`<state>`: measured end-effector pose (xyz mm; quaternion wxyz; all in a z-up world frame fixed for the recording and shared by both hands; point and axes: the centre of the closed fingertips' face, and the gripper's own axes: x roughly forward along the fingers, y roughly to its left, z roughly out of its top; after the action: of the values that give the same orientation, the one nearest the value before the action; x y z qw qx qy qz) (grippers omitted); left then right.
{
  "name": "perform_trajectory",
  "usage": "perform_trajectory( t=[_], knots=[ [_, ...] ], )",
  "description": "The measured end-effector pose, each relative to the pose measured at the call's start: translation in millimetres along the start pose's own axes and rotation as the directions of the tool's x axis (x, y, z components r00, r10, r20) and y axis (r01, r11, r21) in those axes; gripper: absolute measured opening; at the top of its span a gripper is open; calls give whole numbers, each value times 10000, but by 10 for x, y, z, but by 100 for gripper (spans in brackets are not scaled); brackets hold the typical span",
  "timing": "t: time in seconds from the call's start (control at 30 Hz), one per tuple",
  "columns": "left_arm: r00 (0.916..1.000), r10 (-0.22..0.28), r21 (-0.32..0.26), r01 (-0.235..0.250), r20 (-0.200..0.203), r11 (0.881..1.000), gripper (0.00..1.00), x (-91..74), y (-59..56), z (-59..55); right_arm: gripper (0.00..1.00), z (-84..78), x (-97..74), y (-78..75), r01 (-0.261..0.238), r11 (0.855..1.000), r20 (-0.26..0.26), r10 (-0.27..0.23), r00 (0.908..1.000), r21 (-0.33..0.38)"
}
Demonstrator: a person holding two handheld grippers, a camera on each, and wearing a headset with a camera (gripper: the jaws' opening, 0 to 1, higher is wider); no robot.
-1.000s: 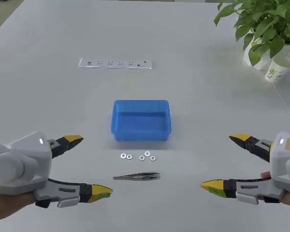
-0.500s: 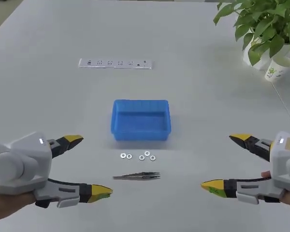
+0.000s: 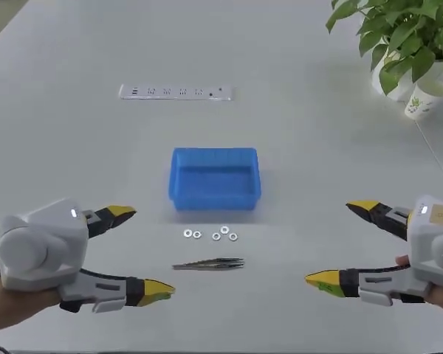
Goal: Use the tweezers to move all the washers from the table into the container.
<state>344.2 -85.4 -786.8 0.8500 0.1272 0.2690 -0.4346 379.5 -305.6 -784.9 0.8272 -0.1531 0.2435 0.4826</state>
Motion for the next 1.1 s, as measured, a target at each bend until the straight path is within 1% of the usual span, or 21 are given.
perform_trajectory(
  t=[0.2, 0.33, 0.4, 0.6, 0.67, 0.8, 0.9, 1.0, 1.1],
  knots=[
    [9998, -154, 129, 155, -127, 9998, 88, 44, -8, -10, 87, 15, 42, 47, -190, 9997, -73, 189, 9998, -150],
    [9986, -362, 350, 376, -382, 9987, 84, 91, -29, -56, 85, 18, 110, 94, -479, 9980, -144, 473, 9988, -416],
    [9978, -493, 428, 513, -452, 9978, 81, 110, -45, -68, 84, 18, 147, 110, -573, 9974, -221, 564, 9982, -434],
    [9949, -693, 647, 741, -729, 9952, 77, 175, -42, -117, 80, 9, 254, 146, -876, 9937, -370, 852, 9957, -705],
    [9940, -778, 695, 832, -766, 9941, 75, 194, -45, -120, 79, 0, 292, 175, -1045, 9914, -493, 1009, 9937, -789],
    [9911, -905, 862, 990, -975, 9913, 73, 242, -40, -155, 76, -20, 365, 225, -1315, 9859, -679, 1249, 9898, -1031],
    [9873, -1003, 1025, 1131, -1229, 9883, 70, 278, -37, -205, 72, -32, 425, 266, -1599, 9779, -847, 1494, 9851, -1344],
    [9827, -1167, 1218, 1346, -1437, 9834, 65, 322, -34, -260, 69, -59, 483, 289, -1779, 9723, -1018, 1637, 9812, -1513],
    [9801, -1204, 1401, 1430, -1580, 9798, 61, 366, -28, -279, 66, -73, 537, 331, -2020, 9639, -1160, 1838, 9761, -1732]
  ],
)
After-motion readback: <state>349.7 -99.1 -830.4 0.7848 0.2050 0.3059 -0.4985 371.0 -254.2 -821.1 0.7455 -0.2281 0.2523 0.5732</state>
